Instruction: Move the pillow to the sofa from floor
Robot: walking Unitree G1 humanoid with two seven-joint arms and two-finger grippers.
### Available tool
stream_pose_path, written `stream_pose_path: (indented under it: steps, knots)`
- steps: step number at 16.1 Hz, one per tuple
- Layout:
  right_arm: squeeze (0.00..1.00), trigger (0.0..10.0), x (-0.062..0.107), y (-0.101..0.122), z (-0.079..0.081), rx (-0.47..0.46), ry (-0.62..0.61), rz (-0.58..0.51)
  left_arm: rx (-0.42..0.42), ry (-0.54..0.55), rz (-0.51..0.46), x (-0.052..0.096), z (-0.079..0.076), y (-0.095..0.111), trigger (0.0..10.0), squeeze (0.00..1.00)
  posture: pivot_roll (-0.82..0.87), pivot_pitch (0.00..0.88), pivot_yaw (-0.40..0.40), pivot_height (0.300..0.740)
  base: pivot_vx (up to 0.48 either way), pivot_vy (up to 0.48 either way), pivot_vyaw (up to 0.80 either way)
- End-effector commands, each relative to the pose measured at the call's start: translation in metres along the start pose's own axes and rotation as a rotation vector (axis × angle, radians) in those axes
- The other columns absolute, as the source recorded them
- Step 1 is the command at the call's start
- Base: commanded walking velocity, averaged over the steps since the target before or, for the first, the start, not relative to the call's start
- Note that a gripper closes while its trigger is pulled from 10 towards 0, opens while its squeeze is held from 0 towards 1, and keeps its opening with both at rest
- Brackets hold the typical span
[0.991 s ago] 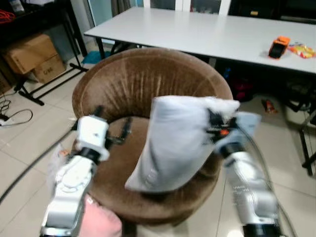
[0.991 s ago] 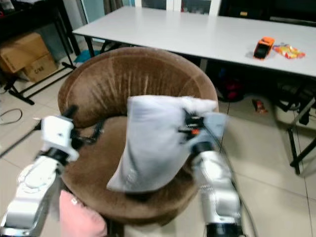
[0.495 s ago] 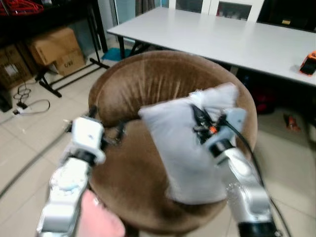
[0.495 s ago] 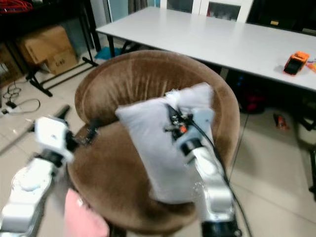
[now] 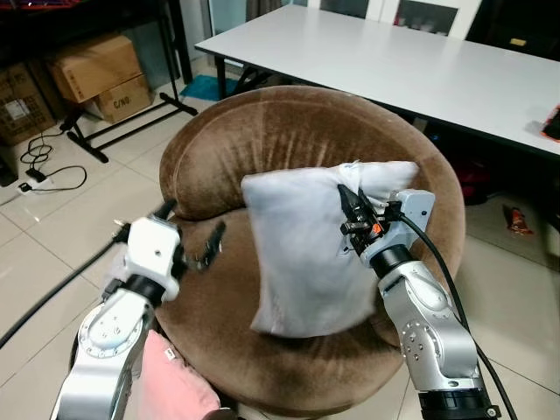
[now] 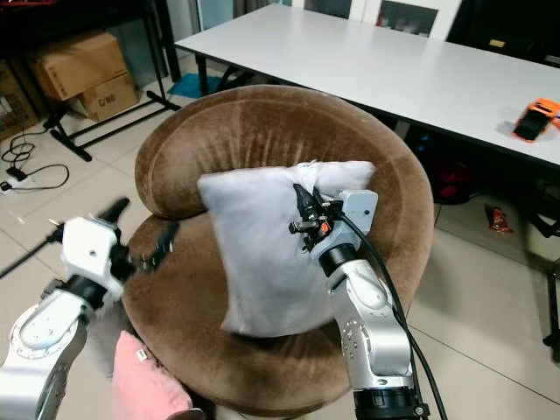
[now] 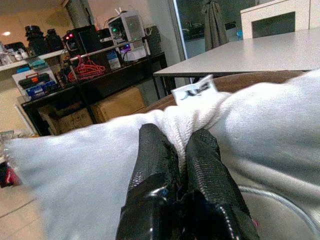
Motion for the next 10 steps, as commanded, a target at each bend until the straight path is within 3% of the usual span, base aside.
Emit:
stream_pose_path:
  steps: [1, 3, 7, 8, 10]
  knots:
    - [0.0, 10.0, -0.008, 0.02, 0.014, 0.005, 0.064, -0.064, 0.001, -0.073, 0.004, 0.003, -0.008, 0.002, 10.0, 0.51, 0.05, 0.016, -0.011, 0.74, 0.0, 0.0, 0.0]
    - [0.0, 10.0, -0.014, 0.019, 0.02, 0.023, 0.079, -0.043, -0.005, -0.118, 0.027, 0.007, -0.013, -0.001, 10.0, 0.51, 0.05, 0.023, -0.015, 0.74, 0.0, 0.0, 0.0]
    - [0.0, 10.0, -0.053, 0.002, 0.052, 0.039, 0.093, 0.079, 0.004, -0.184, 0.053, 0.014, -0.02, -0.004, 10.0, 0.52, 0.05, 0.039, -0.01, 0.74, 0.0, 0.0, 0.0]
    - [0.0, 10.0, -0.065, -0.002, 0.059, 0.033, 0.065, 0.1, 0.006, -0.192, 0.056, 0.015, -0.02, -0.004, 10.0, 0.51, 0.06, 0.043, -0.011, 0.74, 0.0, 0.0, 0.0]
    - [0.0, 10.0, -0.086, -0.004, 0.057, 0.006, -0.063, 0.122, 0.005, -0.204, 0.06, 0.017, -0.022, -0.004, 10.0, 0.52, 0.07, 0.055, -0.026, 0.74, 0.0, 0.0, 0.0]
Point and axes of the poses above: a point about 5 cm out from each wrist's last joint towards the gripper, its own x axis pointing back from the gripper into the wrist, its own y axis along the axis of the wrist's last joint, z = x × y, the point moved 3 cm from there along -x, pointing out of the wrist towards the gripper, and after that the axes turned 1 degree about -x, right-handed, at the moved point
